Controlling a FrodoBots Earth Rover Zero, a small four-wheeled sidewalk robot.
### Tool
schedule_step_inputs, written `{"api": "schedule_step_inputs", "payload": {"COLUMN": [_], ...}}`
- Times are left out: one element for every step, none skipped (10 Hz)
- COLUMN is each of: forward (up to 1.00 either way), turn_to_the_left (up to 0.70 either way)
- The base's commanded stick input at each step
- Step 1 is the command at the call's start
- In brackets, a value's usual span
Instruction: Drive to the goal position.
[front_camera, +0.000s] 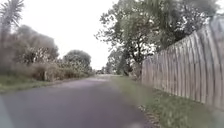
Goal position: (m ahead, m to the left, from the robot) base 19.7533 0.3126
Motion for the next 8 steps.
{"api": "schedule_step_inputs", "payload": {"forward": [0.85,0.85,0.85,0.85,0.85,0.85,0.85,0.85], "turn_to_the_left": [0.00,0.00,0.00,0.00,0.00,0.00,0.00,0.00]}}
